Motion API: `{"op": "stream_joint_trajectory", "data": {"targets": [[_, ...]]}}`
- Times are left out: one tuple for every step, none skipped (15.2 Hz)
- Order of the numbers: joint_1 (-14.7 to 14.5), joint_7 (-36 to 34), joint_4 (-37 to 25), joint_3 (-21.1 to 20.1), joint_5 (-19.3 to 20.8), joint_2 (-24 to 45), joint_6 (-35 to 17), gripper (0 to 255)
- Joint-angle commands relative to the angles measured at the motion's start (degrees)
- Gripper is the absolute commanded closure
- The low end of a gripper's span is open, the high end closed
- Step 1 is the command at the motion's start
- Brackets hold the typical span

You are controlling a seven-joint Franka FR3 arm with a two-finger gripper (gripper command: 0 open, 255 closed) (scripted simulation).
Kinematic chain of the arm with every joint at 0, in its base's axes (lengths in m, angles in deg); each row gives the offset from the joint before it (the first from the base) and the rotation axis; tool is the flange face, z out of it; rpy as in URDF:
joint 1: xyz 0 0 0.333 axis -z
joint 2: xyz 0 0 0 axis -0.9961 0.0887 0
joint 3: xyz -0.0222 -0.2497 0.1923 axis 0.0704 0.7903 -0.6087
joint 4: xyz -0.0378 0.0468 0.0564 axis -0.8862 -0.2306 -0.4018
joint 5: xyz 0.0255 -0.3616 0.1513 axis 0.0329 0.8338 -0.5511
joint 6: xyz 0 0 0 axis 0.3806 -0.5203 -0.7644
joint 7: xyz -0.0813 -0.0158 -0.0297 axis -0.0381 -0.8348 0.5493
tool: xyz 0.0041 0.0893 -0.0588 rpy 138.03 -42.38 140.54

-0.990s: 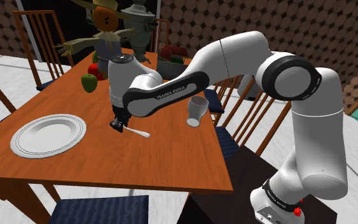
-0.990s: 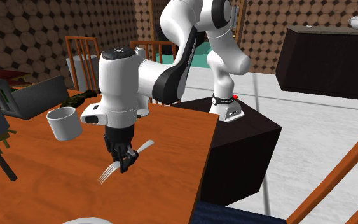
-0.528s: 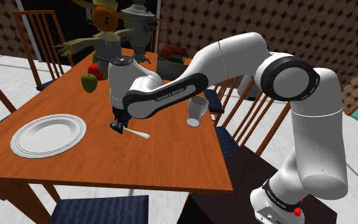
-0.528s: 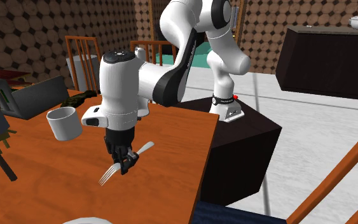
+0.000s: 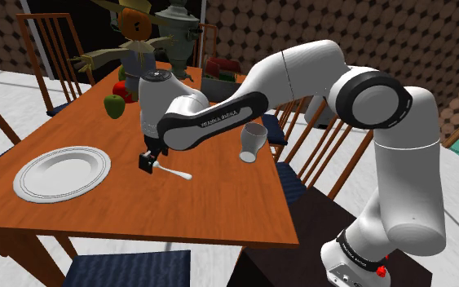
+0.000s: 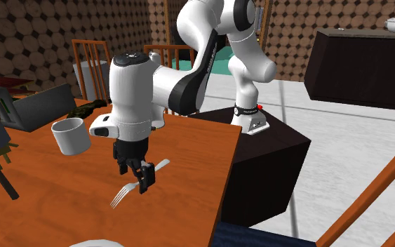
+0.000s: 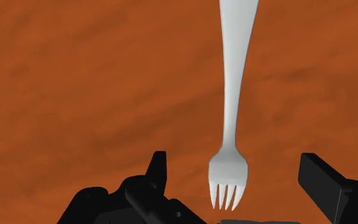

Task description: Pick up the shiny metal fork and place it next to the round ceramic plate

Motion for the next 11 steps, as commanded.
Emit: {"op": "stream_joint_trajectory", "data": {"targets": [[0.1, 0.3, -0.2, -0.5, -0.7, -1.7, 1.9, 0], [0.2, 0.6, -0.4, -0.8, -1.1, -2.8, 3.1, 0], [0.2, 0.8, -0.7, -1.0, -1.4, -3.6, 4.2, 0], [0.2, 0.8, -0.7, -1.0, -1.4, -3.6, 4.2, 0], [0.2, 0.8, -0.7, -1.0, -1.4, -3.6, 4.2, 0], [0.2, 0.8, -0.7, -1.0, -1.4, -3.6, 4.2, 0], [0.2, 0.8, -0.7, -1.0, -1.4, -3.6, 4.2, 0], [0.2, 0.8, -0.7, -1.0, -1.4, -3.6, 4.2, 0], [0.2, 0.8, -0.7, -1.0, -1.4, -3.6, 4.2, 0], [0.2, 0.8, -0.7, -1.0, -1.4, -3.6, 4.2, 0], [0.2, 0.8, -0.7, -1.0, -1.4, -3.6, 4.2, 0]]}}
